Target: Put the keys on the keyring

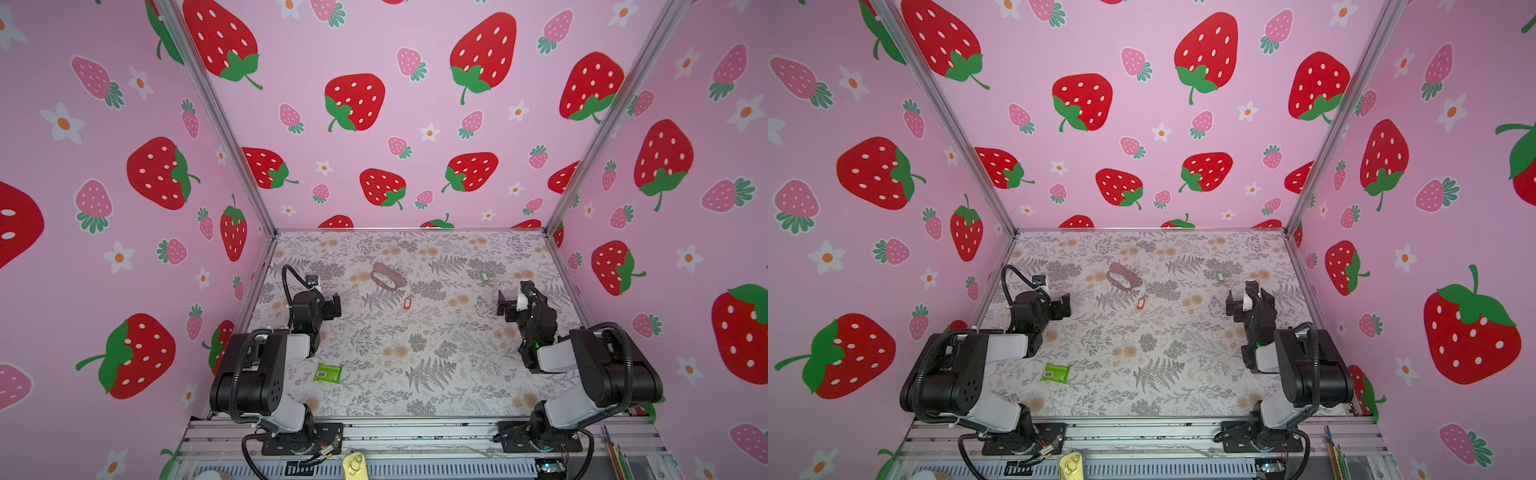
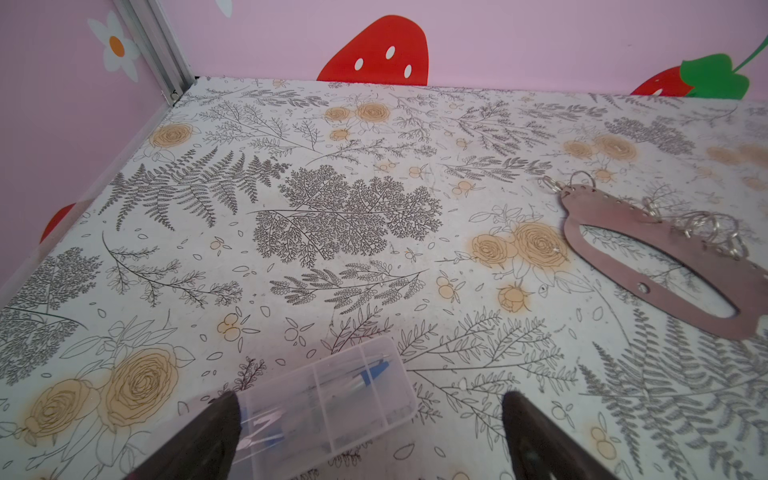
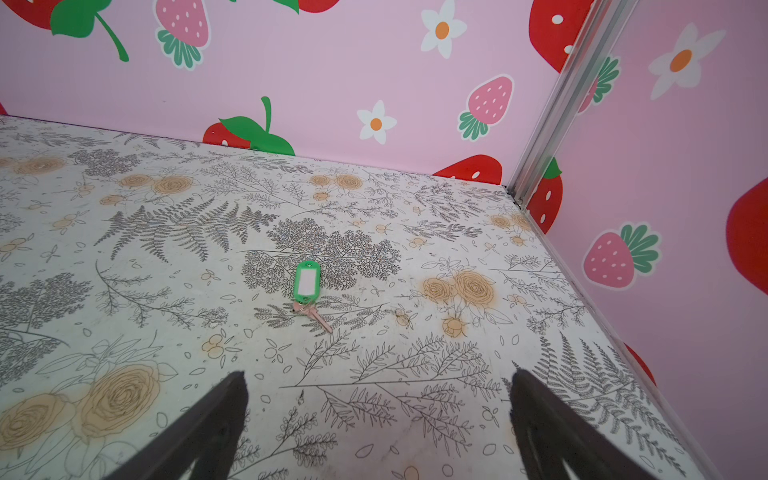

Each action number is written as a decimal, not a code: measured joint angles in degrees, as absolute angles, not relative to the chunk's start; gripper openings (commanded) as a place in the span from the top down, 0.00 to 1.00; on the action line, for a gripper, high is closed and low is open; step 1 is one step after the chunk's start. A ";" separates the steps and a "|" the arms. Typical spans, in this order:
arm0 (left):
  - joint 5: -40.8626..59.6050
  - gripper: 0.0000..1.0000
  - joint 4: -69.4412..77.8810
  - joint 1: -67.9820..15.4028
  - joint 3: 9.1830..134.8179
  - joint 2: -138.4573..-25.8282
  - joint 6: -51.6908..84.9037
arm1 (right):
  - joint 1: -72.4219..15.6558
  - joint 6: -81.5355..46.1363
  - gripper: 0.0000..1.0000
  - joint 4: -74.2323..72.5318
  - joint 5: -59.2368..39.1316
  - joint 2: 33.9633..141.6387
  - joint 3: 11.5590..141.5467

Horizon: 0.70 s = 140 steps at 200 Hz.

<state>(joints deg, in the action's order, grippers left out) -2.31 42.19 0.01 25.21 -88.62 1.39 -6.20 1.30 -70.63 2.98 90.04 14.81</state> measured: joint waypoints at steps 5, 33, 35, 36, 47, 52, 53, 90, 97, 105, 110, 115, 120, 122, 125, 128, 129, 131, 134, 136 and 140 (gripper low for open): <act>-2.31 0.01 42.19 0.01 25.21 -88.62 1.39 | -6.20 1.30 0.01 -70.63 2.98 90.04 14.81; -2.31 0.01 42.19 0.01 25.21 -88.62 1.39 | -6.20 1.28 0.01 -70.61 2.98 90.04 14.83; -2.31 0.01 42.19 0.01 25.21 -88.62 1.39 | -6.20 1.30 0.01 -70.61 2.98 90.04 14.83; -2.31 0.01 42.19 0.01 25.21 -88.62 1.39 | -6.20 1.28 0.01 -70.61 2.98 90.04 14.83; -2.31 0.01 42.19 0.01 25.21 -88.62 1.39 | -6.20 1.30 0.01 -70.61 2.98 90.04 14.83; -2.31 0.01 42.19 0.01 25.21 -88.62 1.39 | -6.20 1.30 0.01 -70.61 2.98 90.04 14.83; -2.31 0.01 42.19 0.01 25.21 -88.62 1.39 | -6.20 1.28 0.01 -70.61 2.98 90.04 14.83; -2.31 0.01 42.19 0.01 25.21 -88.62 1.39 | -6.20 1.30 0.01 -70.61 2.98 90.04 14.83; -2.33 0.01 42.19 0.01 25.21 -88.62 1.39 | -6.20 1.30 0.01 -70.61 2.98 90.04 14.83; -2.33 0.01 42.19 0.01 25.21 -88.62 1.39 | -6.20 1.30 0.00 -70.63 3.01 90.04 14.83; -2.33 0.01 42.19 0.01 25.21 -88.62 1.39 | -6.20 1.30 0.00 -70.63 3.01 90.04 14.83; -2.33 0.01 42.19 0.01 25.21 -88.62 1.39 | -6.20 1.30 0.01 -70.63 3.01 90.04 14.83; -2.33 0.01 42.17 0.01 25.21 -88.58 1.39 | -6.20 1.30 0.02 -70.63 3.01 90.04 14.83; -2.33 0.01 42.17 0.01 25.21 -88.55 1.39 | -6.20 1.30 0.02 -70.63 3.03 90.04 14.83; -2.35 0.01 42.00 0.01 25.23 -88.49 1.39 | -6.20 1.30 0.02 -70.63 3.03 90.04 14.83; -2.35 0.01 41.56 0.01 25.34 -88.33 1.39 | -6.20 1.26 0.03 -70.63 3.03 90.04 14.83; -2.35 0.01 41.43 0.01 25.36 -88.29 1.39 | -6.20 1.26 0.03 -70.63 3.03 90.04 14.83; -2.39 0.01 40.84 0.01 25.50 -88.03 1.39 | -6.20 1.28 0.03 -70.61 3.03 90.00 14.83; -2.39 0.00 39.94 0.01 25.69 -87.72 1.39 | -6.20 1.26 0.03 -70.52 3.05 89.93 14.83; -2.44 0.00 39.24 0.01 25.89 -87.48 1.41 | -6.20 1.26 0.04 -70.48 3.05 89.91 14.83; -2.46 0.00 37.56 0.01 26.28 -86.78 1.43 | -6.24 1.32 0.04 -69.91 3.09 89.49 14.85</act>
<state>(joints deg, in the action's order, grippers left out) -2.46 37.56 0.01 26.28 -86.78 1.43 -6.24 1.32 -69.91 3.09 89.49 14.85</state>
